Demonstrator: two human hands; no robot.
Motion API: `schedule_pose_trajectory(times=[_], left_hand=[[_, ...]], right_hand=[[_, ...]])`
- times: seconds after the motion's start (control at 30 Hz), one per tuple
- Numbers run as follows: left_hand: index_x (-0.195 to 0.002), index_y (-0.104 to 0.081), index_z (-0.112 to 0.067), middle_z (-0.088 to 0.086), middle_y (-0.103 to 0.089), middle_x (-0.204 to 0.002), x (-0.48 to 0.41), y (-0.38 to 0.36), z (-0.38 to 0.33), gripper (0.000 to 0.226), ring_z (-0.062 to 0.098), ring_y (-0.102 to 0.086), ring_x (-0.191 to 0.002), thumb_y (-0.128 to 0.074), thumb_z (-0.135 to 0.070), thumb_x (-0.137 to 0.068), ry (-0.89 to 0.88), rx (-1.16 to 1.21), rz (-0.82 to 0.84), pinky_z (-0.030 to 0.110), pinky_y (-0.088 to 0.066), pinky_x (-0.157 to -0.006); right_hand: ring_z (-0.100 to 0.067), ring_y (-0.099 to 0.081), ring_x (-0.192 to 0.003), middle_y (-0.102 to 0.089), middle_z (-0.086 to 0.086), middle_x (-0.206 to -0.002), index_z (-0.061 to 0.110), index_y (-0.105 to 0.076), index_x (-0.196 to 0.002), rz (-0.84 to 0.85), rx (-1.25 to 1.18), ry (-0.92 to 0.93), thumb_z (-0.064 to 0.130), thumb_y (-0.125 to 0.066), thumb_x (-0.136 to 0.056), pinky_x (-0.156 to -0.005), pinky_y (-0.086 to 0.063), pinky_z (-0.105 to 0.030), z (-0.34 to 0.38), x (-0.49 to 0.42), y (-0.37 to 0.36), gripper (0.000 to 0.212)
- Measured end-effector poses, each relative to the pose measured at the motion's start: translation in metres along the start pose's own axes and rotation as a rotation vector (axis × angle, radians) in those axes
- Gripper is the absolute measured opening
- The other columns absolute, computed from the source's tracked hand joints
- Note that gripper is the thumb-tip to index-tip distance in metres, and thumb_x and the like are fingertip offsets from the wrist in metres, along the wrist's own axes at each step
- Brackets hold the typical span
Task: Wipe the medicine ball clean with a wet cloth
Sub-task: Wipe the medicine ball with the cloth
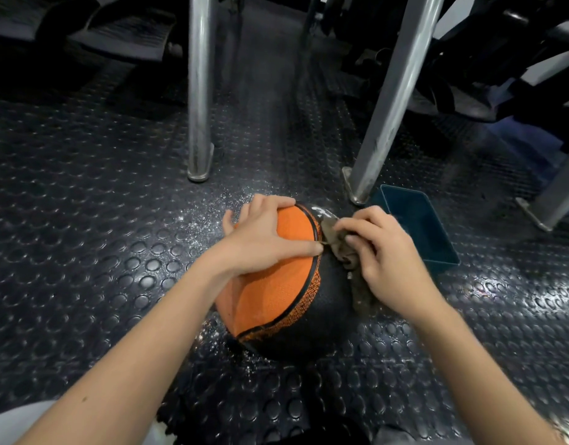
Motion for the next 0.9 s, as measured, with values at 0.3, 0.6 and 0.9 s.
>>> schedule_pose_trajectory(times=[0.3,0.6,0.9], left_hand=[[-0.138,-0.029,-0.035,-0.009,-0.029,-0.136,0.001,0.002,0.001,0.084,0.014,-0.018,-0.138,-0.066,-0.065,-0.069,-0.018,-0.006,0.015,0.05,0.007,-0.115],[-0.14,-0.027,-0.035,-0.008,-0.026,-0.141,0.002,0.0,-0.003,0.083,0.012,-0.014,-0.139,-0.065,-0.063,-0.072,-0.045,-0.014,0.056,0.05,0.007,-0.115],[-0.125,-0.035,-0.047,-0.032,-0.034,-0.114,0.0,0.017,0.012,0.091,0.007,-0.034,-0.123,-0.057,-0.078,-0.041,-0.081,0.097,0.128,0.046,-0.019,-0.114]], right_hand=[[-0.019,-0.053,-0.095,-0.053,0.004,-0.095,0.017,-0.067,-0.101,-0.036,-0.023,-0.149,0.004,-0.055,-0.09,-0.086,-0.042,-0.034,-0.017,-0.006,0.019,0.02],[-0.029,-0.055,-0.1,-0.05,0.003,-0.094,0.015,-0.068,-0.104,0.143,0.088,-0.326,-0.003,-0.051,-0.088,-0.09,-0.044,-0.045,-0.048,0.006,0.001,0.028],[-0.015,-0.054,-0.091,-0.052,0.003,-0.093,0.013,-0.069,-0.104,0.091,-0.006,-0.224,0.004,-0.057,-0.09,-0.085,-0.039,-0.022,-0.024,-0.002,0.003,0.021]])
Point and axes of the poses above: each hand's wrist, its own x-axis away from the middle knuckle, its own y-axis out of the back of the hand, z = x × y, the point moved 2 cm from there along -x, towards the middle knuckle
